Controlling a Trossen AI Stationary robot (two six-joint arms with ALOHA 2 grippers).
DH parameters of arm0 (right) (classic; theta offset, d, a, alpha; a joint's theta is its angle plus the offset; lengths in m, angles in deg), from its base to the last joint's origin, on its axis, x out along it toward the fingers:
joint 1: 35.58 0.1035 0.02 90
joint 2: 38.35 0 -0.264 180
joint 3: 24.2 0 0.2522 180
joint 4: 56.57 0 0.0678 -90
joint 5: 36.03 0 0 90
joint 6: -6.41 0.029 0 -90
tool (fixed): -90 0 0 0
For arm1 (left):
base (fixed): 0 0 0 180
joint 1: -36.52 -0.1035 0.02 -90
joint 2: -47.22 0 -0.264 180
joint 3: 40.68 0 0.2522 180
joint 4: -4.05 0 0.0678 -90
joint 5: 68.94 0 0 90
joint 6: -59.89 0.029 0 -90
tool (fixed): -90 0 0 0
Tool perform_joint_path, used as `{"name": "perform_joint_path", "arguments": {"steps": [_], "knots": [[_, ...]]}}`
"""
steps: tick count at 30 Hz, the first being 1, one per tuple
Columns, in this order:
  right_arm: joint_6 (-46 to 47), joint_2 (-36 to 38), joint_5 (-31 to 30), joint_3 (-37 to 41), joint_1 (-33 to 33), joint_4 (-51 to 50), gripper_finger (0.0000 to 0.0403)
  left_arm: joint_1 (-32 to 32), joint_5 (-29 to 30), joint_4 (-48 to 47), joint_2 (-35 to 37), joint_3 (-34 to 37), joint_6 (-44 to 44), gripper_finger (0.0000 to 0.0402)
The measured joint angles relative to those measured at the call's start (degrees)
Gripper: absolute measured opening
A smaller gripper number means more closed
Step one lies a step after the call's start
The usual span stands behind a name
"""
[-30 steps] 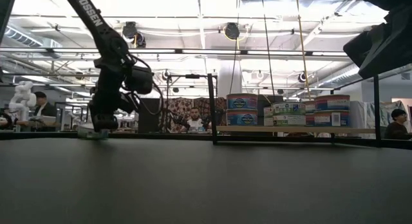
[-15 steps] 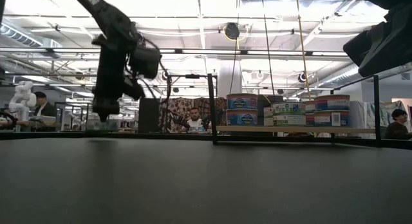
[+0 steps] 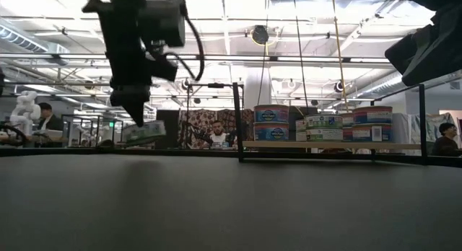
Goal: Stack canned seafood by type on shelf
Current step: Stack the green tuna can on top of the top green tuna cans on the shelf
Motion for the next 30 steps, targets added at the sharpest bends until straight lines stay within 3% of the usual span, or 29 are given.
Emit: {"name": "perform_joint_path", "arguments": {"steps": [10, 17, 23, 30], "knots": [[-0.07, 0.0, 0.0, 0.0, 0.0, 0.0, 0.0, 14.57, -4.72, 17.18, -5.3, -1.69, -5.78, 0.0], [-0.17, 0.0, -0.02, 0.0, 0.0, -0.01, 0.0, 19.58, -4.41, 16.76, -17.5, -18.08, 1.52, 0.0], [0.06, 0.0, 0.03, 0.0, -0.02, -0.12, 0.0, 19.87, -4.07, 15.08, -29.33, -33.76, 12.65, 0.0], [1.22, 0.0, 0.74, 0.0, 0.45, -2.6, 0.0, 19.88, -3.82, 8.37, -37.84, -47.62, 19.98, 0.0]]}}
